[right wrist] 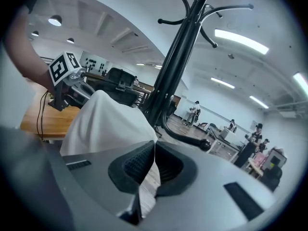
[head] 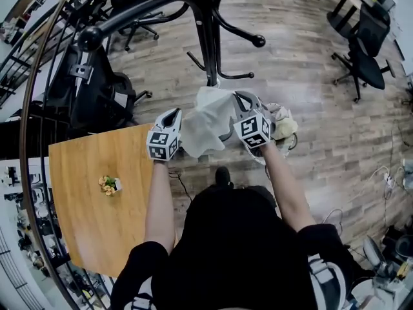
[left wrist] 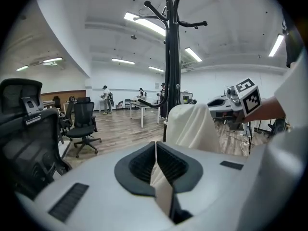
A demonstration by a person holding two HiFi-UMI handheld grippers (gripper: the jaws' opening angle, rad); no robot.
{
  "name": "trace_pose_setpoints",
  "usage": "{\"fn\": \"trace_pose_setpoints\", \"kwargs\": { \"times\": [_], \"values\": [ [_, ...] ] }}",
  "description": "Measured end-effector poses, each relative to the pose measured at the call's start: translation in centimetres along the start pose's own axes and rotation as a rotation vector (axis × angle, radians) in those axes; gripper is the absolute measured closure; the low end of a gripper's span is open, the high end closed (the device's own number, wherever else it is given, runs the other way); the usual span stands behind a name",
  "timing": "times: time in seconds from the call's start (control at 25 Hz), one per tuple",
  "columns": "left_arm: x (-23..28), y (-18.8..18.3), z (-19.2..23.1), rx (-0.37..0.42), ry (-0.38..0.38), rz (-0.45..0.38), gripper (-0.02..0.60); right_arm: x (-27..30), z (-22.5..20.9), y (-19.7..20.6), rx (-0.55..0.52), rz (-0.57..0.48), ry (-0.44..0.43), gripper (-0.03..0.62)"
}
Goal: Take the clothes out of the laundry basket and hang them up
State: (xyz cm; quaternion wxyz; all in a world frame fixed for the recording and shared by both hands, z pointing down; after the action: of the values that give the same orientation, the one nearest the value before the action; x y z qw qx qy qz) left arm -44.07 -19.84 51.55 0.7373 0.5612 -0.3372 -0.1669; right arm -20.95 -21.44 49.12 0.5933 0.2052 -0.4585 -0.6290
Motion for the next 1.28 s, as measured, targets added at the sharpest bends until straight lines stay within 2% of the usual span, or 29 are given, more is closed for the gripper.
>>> {"fn": "trace_pose_setpoints", "kwargs": {
  "times": [0.32, 0.6, 0.68, 1.28],
  "values": [
    [0.4, 0.5, -0.9, 0.010, 0.019, 0.013, 0.557, 0.0, 2.8, 2.5, 0.040, 0.075, -0.104, 0.575],
    [0.8, 0.8, -1.1, 0.013, 0.038, 0.023, 0.557, 0.2, 5.1, 3.7, 0.035, 0.106, -0.176, 0.496],
    [0.8, 0.8, -1.2, 0.015, 0.041, 0.025, 0.557, 0.2, 5.3, 3.8, 0.034, 0.108, -0.181, 0.476],
    [-0.5, 0.1, -2.0, 0.021, 0.004, 0.005, 0.557, -1.3, 3.7, 4.2, 0.073, 0.104, -0.146, 0.441]
  ]
}}
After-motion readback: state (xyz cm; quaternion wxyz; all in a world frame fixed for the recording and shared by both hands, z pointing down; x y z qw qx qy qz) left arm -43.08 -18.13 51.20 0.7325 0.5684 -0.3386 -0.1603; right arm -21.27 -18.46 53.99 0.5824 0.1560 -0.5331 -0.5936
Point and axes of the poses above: the fingertips, and each gripper's own axes: x forward along the fingers, z to its left, y out of its underside, the point moved 4 cm from there along -x, backward along the fingers, and after that the axes turned 14 degrees about y, right-handed, at the moved point
